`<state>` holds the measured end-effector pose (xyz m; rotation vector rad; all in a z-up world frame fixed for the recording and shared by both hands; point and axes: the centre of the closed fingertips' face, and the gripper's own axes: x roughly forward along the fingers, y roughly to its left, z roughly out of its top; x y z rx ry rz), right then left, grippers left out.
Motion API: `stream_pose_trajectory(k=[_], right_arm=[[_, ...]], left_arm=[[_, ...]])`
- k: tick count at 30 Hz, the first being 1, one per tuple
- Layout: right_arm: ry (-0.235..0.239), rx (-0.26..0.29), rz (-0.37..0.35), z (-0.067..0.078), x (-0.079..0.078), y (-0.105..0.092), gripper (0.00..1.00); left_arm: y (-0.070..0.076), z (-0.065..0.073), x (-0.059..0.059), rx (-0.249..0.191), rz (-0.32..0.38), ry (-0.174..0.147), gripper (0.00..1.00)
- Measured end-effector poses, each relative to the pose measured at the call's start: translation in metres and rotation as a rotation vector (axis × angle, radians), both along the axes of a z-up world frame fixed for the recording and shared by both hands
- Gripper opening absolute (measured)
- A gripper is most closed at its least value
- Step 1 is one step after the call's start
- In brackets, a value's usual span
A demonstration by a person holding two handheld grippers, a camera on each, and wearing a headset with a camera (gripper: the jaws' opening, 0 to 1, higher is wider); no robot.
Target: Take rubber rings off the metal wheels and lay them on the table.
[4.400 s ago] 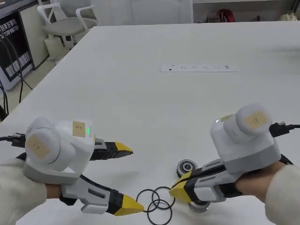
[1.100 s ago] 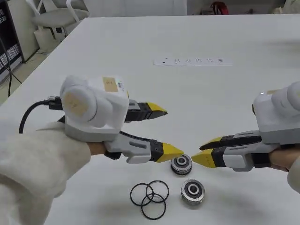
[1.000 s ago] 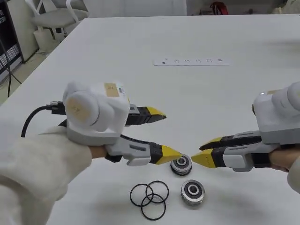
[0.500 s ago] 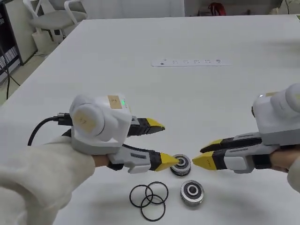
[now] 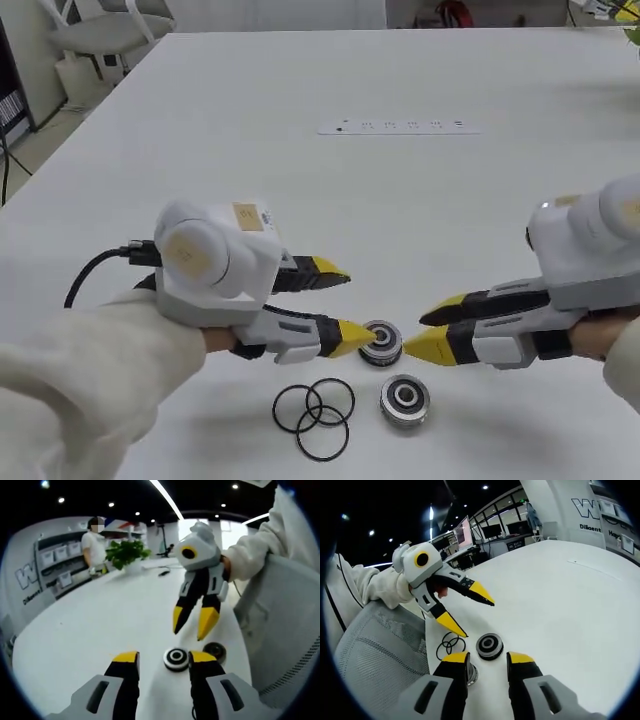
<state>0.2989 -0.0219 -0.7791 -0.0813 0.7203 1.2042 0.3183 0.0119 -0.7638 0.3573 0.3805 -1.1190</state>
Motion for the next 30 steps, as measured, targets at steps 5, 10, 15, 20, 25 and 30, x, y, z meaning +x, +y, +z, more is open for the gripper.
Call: stream_pose_trajectory(k=[5,10,15,20,25,30], right_arm=[[-0.010,0.000,0.019,-0.002,-0.001,0.001,0.27],[-0.027,-0.014,0.044,-0.005,-0.004,0.003,0.27],[-0.050,-0.020,0.050,-0.004,-0.002,0.004,0.27],[-0.059,-0.015,0.053,-0.003,-0.002,0.006,0.26],[-0.067,-0.035,0.065,-0.008,-0.003,0.007,0.25],[-0.079,-0.056,0.069,-0.013,-0.001,0.007,0.24]], left_arm=[[0.002,-0.005,0.001,0.010,0.010,0.004,0.39],[0.005,-0.010,0.003,0.018,0.021,0.011,0.36],[0.003,-0.010,0.003,0.024,0.019,0.005,0.33],[0.001,-0.012,0.002,0.034,0.017,0.000,0.30],[-0.007,-0.015,-0.004,0.034,-0.008,0.010,0.27],[-0.016,-0.022,-0.011,0.062,-0.047,0.005,0.26]])
